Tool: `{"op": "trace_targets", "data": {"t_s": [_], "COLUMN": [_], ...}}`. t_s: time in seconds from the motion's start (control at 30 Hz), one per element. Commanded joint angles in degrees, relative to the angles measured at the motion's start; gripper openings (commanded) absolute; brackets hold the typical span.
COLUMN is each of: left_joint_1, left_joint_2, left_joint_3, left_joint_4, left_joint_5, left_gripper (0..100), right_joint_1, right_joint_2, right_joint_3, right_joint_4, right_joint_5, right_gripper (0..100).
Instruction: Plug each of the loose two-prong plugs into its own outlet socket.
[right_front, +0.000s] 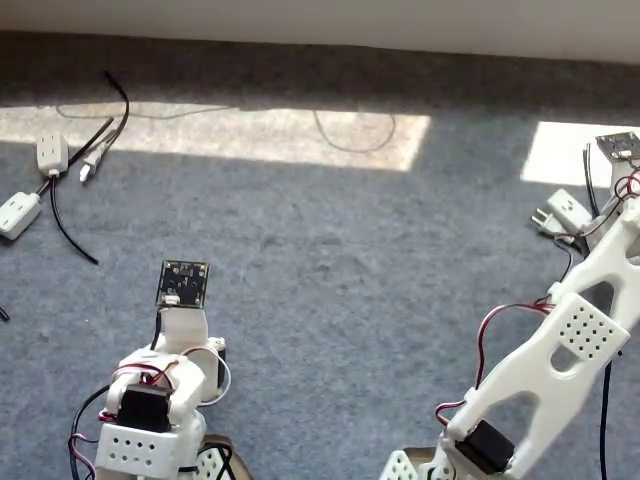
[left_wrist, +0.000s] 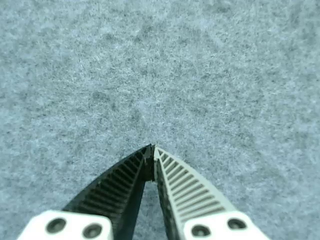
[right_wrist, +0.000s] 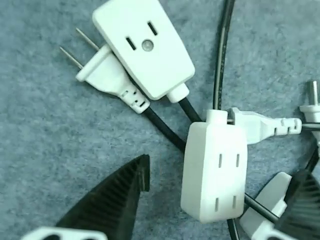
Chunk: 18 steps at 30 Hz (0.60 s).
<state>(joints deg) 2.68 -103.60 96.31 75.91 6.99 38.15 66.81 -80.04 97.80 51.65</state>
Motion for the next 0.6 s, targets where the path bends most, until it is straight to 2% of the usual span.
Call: {"op": "trace_targets", "data": {"t_s": [0.0,0.17,0.4,0.57], "left_joint_1": [0.57,0.57,0.57,0.57], "left_joint_2": [-0.22,-0.22,-0.22,-0.22], "left_joint_3": [0.75,0.75,0.75,0.75], "left_joint_4": [0.26,0.26,0.26,0.26], "left_joint_5": [-0.35,-0.35,-0.35,-0.35], "left_gripper": [1,1,1,1], "right_joint_1": [1.36,2.07,1.89,1.89], "right_joint_2": [-4.0,-4.09,-4.18,-4.62], "right_joint_3": [2.59,3.65,3.82,3.82], "right_joint_4": [-3.21,-4.79,-4.79,-4.97], "right_joint_5": [-0.62,-0.62,-0.62,-0.62], "right_gripper": [40.6,39.4,20.6,18.3]}}
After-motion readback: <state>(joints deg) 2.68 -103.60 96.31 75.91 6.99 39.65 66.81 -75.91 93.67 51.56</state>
